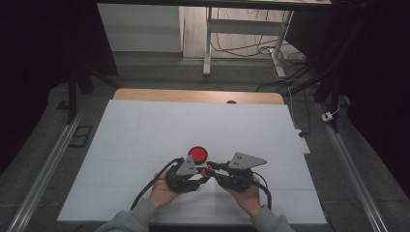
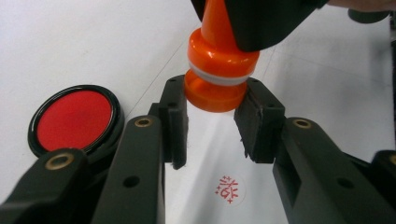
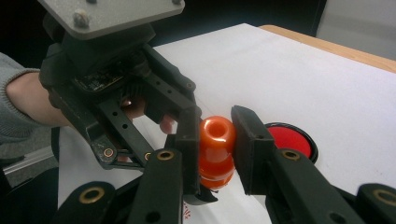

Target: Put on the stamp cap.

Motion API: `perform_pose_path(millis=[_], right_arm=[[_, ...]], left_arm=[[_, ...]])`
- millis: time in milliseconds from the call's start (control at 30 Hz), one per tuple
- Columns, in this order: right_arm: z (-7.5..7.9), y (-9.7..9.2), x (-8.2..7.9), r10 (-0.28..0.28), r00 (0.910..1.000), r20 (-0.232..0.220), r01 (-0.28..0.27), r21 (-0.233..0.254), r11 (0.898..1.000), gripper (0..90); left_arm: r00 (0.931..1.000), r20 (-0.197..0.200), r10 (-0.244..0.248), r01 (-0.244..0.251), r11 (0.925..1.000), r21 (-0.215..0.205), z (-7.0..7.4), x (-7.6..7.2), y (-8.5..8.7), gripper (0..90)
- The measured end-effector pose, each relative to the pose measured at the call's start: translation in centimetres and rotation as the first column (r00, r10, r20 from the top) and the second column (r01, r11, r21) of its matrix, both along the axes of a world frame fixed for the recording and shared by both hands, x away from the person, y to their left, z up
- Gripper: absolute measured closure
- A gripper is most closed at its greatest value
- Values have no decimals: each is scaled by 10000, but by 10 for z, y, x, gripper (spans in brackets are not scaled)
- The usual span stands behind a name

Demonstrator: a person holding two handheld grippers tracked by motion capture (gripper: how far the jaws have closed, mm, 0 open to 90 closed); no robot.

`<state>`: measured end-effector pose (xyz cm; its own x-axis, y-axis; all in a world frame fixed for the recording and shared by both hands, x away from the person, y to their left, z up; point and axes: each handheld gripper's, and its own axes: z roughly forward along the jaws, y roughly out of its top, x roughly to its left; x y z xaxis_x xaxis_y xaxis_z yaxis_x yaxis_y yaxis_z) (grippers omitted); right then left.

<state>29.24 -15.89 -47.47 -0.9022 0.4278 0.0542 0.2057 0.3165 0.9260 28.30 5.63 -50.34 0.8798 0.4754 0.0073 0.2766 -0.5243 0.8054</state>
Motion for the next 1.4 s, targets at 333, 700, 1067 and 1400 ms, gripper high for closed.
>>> perform_pose_path(millis=[333,700,1067,1400], right_arm=[[0,0,0,-11,10000,1,11,-24,10000,719],[-1,0,0,-28,10000,-3,28,23,10000,719],[-2,1,-1,-7,10000,5,7,45,10000,719],[-2,0,-1,-18,10000,46,17,176,9998,720]], left_arm=[[10000,87,-12,12,10000,-87,1,-1,0,645],[9997,229,3,1,9999,-158,3,-3,0,646],[9997,245,62,-56,9997,-251,3,-3,1,647],[9985,527,164,-148,9994,-307,5,-5,1,652]])
